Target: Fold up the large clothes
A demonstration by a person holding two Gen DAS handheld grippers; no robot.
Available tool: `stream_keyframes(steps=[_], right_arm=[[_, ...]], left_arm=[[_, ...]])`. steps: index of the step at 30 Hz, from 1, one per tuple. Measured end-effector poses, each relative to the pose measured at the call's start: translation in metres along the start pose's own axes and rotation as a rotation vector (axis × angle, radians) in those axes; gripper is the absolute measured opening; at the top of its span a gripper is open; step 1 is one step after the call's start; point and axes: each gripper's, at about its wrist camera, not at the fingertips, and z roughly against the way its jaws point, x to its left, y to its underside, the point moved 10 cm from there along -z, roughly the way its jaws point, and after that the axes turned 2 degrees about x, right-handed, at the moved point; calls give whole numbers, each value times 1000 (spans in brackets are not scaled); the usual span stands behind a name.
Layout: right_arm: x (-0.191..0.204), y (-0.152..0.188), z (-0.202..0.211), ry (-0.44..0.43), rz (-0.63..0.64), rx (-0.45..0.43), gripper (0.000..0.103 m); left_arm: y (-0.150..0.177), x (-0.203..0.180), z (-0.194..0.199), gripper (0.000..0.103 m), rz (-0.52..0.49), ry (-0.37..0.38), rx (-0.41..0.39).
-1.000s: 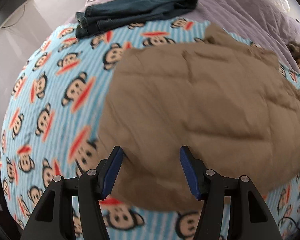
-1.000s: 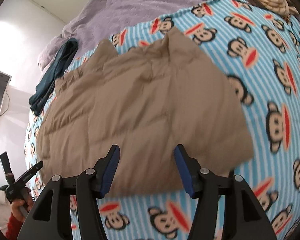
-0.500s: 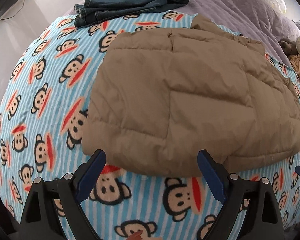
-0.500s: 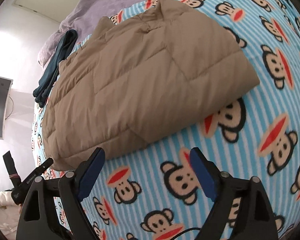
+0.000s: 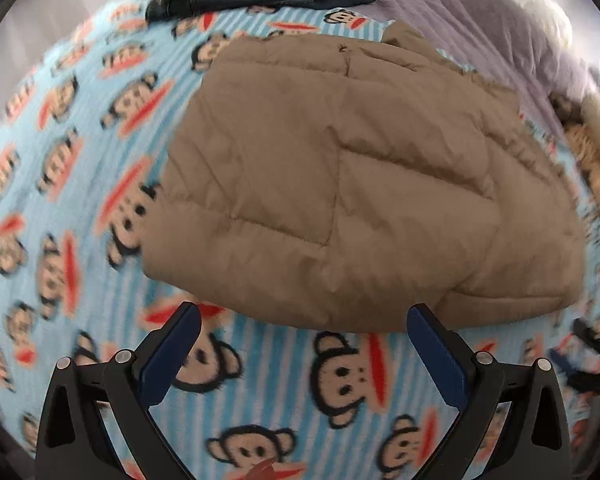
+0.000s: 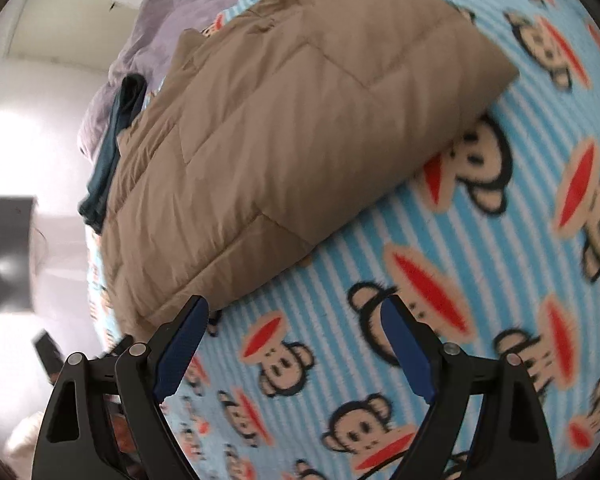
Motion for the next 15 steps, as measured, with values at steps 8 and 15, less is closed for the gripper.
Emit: stream_keyframes(steps=[8, 15], right_arm=[[-12, -8, -1, -81, -110, 8, 90], [-18, -22, -5, -162, -186, 11, 90]], left_arm=[[4, 39, -8, 103, 238, 157, 22], [0, 33, -16, 103, 361, 373, 25]])
